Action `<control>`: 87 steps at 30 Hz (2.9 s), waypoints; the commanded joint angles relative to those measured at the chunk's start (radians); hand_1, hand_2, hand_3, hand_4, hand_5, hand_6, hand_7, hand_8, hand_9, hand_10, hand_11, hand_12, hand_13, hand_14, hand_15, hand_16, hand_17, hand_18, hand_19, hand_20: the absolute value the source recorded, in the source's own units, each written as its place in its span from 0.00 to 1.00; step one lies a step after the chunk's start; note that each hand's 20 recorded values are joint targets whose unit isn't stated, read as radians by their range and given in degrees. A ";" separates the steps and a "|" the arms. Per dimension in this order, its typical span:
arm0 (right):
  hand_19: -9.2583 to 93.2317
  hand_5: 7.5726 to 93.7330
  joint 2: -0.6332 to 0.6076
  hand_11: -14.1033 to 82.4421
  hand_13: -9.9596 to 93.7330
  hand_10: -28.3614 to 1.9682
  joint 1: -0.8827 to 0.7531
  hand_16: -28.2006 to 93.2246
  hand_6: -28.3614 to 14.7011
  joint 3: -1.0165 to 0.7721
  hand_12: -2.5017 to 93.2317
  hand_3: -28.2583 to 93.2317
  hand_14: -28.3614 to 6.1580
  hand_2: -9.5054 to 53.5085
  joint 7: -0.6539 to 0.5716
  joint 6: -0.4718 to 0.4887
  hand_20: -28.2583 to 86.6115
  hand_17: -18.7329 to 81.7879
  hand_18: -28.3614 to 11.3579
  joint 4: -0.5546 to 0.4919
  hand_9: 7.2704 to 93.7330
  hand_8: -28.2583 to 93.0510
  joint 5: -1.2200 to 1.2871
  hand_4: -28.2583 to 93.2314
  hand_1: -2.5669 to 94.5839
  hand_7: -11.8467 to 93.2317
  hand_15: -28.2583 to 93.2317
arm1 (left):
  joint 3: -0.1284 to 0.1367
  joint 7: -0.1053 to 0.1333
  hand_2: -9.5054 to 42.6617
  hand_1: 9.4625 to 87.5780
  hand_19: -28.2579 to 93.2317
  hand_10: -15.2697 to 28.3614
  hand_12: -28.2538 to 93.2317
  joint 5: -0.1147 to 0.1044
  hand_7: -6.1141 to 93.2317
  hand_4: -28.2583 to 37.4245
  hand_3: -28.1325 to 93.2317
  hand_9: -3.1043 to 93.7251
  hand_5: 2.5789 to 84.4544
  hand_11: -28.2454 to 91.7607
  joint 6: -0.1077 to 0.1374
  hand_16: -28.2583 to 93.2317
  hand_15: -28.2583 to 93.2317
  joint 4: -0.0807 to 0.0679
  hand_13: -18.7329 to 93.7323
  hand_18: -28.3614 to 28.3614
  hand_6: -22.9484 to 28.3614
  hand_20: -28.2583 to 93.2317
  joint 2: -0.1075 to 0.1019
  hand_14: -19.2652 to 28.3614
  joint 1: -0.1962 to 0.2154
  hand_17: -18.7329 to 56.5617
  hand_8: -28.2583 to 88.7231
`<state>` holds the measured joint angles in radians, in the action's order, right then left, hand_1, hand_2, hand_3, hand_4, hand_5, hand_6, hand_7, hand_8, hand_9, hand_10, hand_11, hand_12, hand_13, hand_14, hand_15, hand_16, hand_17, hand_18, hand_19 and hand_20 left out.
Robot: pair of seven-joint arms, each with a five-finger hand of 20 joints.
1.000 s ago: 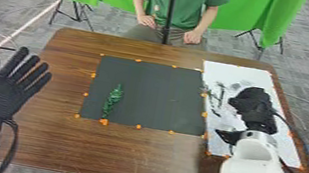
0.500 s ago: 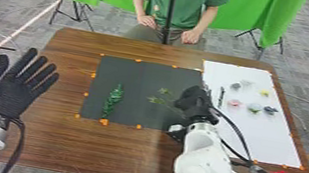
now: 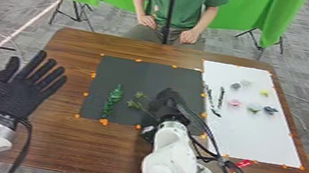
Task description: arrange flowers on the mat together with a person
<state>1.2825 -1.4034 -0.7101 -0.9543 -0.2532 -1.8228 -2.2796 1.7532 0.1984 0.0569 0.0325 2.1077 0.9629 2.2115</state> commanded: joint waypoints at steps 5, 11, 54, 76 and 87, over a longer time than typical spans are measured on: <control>0.90 0.72 0.092 0.58 0.68 0.52 -0.005 0.53 0.61 0.035 0.59 0.86 0.36 0.00 -0.055 -0.093 0.40 0.45 0.00 0.060 0.76 0.31 -0.060 0.06 0.56 0.60 0.78 | -0.043 -0.039 0.40 0.23 0.46 0.67 0.30 -0.007 0.11 0.00 0.79 0.40 0.44 0.35 0.014 0.20 0.44 -0.025 0.40 0.73 0.56 0.33 -0.018 0.74 -0.044 0.20 0.18; 0.91 0.72 0.095 0.59 0.68 0.51 -0.022 0.53 0.60 0.051 0.59 0.86 0.36 0.00 -0.062 -0.087 0.40 0.45 0.00 0.062 0.76 0.31 -0.068 0.06 0.56 0.61 0.79 | -0.044 -0.040 0.40 0.23 0.46 0.67 0.30 -0.009 0.11 0.00 0.79 0.40 0.44 0.35 0.014 0.20 0.44 -0.028 0.40 0.73 0.56 0.33 -0.017 0.74 -0.049 0.20 0.18; 0.91 0.66 -0.054 0.69 0.64 0.35 -0.087 0.45 0.47 0.013 0.50 0.87 0.20 0.00 0.038 0.111 0.37 0.42 0.00 -0.097 0.69 0.13 0.039 0.06 0.45 0.28 0.83 | 0.009 -0.013 0.38 0.23 0.46 0.68 0.31 -0.032 0.11 0.00 0.81 0.41 0.45 0.35 0.015 0.20 0.44 -0.009 0.40 0.73 0.56 0.33 0.023 0.74 0.022 0.20 0.18; 0.90 0.68 -0.068 0.66 0.65 0.37 -0.075 0.46 0.47 0.049 0.51 0.87 0.21 0.00 0.029 0.091 0.38 0.41 0.00 -0.107 0.70 0.13 0.039 0.07 0.46 0.27 0.82 | 0.027 -0.003 0.38 0.23 0.46 0.68 0.31 -0.034 0.11 0.00 0.81 0.40 0.45 0.35 0.014 0.20 0.44 -0.005 0.40 0.73 0.56 0.33 0.023 0.74 0.034 0.21 0.18; 0.90 0.67 -0.071 0.66 0.65 0.37 -0.077 0.45 0.47 0.041 0.50 0.87 0.22 0.00 0.037 0.044 0.38 0.41 0.00 -0.109 0.70 0.13 0.029 0.07 0.46 0.27 0.82 | 0.022 -0.003 0.38 0.23 0.46 0.68 0.31 -0.040 0.11 0.00 0.81 0.41 0.45 0.35 0.012 0.20 0.44 -0.009 0.40 0.73 0.56 0.33 0.025 0.74 0.031 0.21 0.18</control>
<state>1.2224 -1.4708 -0.6661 -0.9130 -0.1523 -1.9394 -2.2313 1.7734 0.1998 0.0237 0.0421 2.1041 0.9815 2.2310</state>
